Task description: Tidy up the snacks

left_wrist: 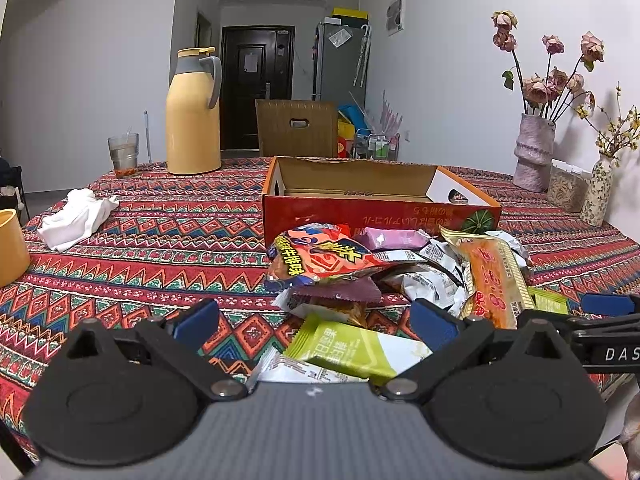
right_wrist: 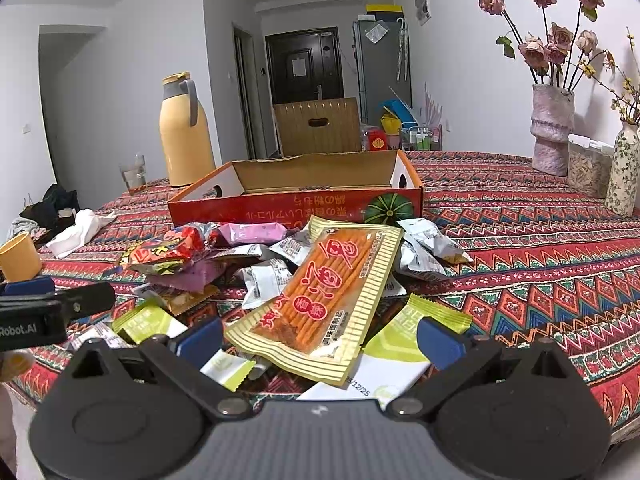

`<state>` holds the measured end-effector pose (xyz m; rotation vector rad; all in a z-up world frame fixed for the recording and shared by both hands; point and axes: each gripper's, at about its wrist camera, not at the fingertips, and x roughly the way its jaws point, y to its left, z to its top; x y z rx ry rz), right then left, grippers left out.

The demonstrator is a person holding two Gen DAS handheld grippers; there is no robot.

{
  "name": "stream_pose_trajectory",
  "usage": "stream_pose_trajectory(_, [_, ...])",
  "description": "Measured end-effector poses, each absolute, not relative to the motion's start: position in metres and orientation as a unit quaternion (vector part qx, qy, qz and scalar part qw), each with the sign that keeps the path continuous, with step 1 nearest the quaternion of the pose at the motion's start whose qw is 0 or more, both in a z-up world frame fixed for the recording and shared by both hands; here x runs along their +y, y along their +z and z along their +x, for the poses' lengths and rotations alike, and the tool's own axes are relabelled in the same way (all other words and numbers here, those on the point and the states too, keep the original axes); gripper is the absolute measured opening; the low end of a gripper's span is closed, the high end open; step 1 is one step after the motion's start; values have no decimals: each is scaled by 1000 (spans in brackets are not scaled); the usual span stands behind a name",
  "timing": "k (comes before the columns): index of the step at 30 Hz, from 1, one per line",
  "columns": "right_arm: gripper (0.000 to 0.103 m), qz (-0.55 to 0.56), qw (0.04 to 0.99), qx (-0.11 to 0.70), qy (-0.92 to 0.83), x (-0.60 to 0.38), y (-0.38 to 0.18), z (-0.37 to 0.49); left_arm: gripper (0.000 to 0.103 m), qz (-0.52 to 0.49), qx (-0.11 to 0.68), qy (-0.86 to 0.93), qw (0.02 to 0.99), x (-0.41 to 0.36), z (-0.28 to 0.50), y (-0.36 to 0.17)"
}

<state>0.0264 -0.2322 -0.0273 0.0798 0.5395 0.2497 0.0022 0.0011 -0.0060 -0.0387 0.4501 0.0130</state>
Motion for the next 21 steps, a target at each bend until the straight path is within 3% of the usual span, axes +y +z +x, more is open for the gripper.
stream_pose_trajectory(21, [103,37,954,273,123,-232,-30,32,103,-19,226,5,974,0,2,-5])
